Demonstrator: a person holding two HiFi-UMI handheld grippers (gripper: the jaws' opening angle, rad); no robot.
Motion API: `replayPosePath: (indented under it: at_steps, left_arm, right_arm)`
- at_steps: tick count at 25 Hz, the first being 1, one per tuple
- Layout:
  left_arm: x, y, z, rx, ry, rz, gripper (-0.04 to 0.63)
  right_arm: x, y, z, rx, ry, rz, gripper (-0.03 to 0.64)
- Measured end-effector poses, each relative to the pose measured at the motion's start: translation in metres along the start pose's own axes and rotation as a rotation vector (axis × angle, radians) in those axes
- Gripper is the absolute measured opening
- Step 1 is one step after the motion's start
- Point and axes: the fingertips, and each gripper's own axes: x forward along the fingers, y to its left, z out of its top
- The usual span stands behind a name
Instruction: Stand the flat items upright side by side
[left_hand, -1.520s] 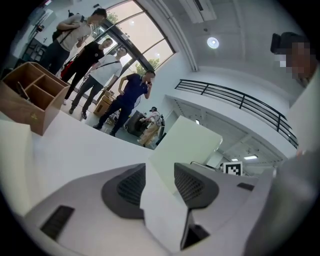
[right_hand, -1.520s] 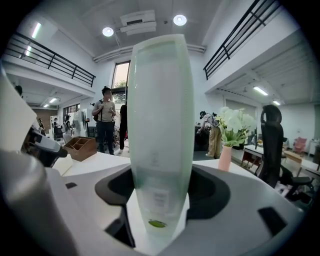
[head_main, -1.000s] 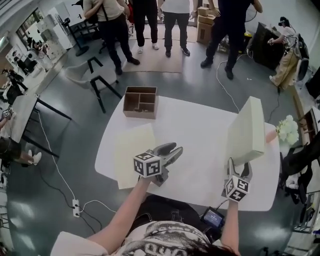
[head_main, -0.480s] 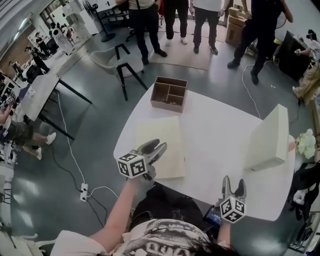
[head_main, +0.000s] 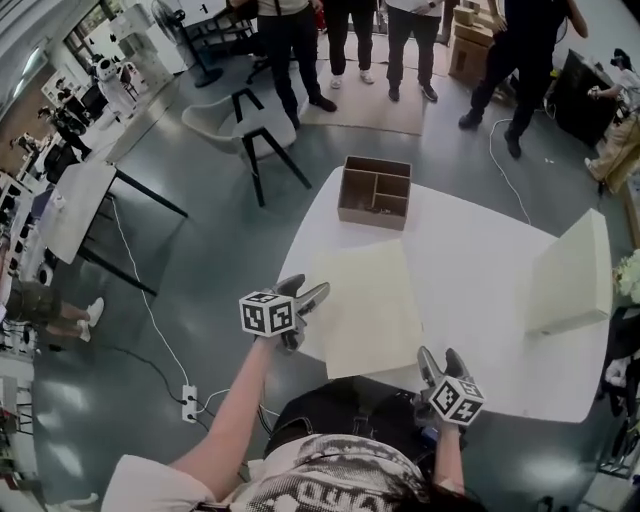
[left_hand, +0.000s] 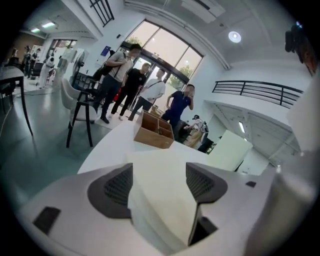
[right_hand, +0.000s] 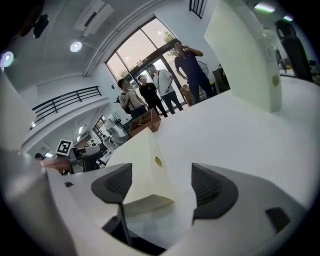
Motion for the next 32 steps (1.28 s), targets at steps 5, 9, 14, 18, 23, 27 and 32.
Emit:
replayPosePath:
  at_steps: [5,9,14,18,23,27,32]
  left_arm:
    - [0.033,0.038,-0.003,0.036,0.126,-0.086,0.368]
    - [0.059,0.058,-0.009,-0.003,0.188,-0.132,0.394]
    - [0.077,0.05,-0.012,0.001,0.229,-0.282,0.41]
    - [0.088,0.047,-0.011,0.097,0.298,-0.339,0.411]
    - [0.103,0.04,-0.007,0.105,0.304,-0.346,0.41]
    - [0.099,0.039,0.0,0.085,0.227,-0.321,0.41]
    - [0.086,0.041,0.022,0.022,0.07,-0.275,0.38]
  right_arm:
    - [0.017,0.009,-0.02,0.124,-0.007,-0.052,0.388]
    - [0.027,0.018,-0.035,0.183,0.028,-0.061,0.405]
    - [0.033,0.017,-0.04,0.25,0.035,-0.062,0.434]
    - [0.039,0.018,-0.046,0.303,0.08,-0.028,0.446]
    - [0.038,0.016,-0.047,0.306,0.105,-0.032,0.44]
    - [0.033,0.017,-0.041,0.274,0.047,-0.034,0.426]
    - [0.042,0.015,-0.036,0.21,0.059,-0.002,0.428]
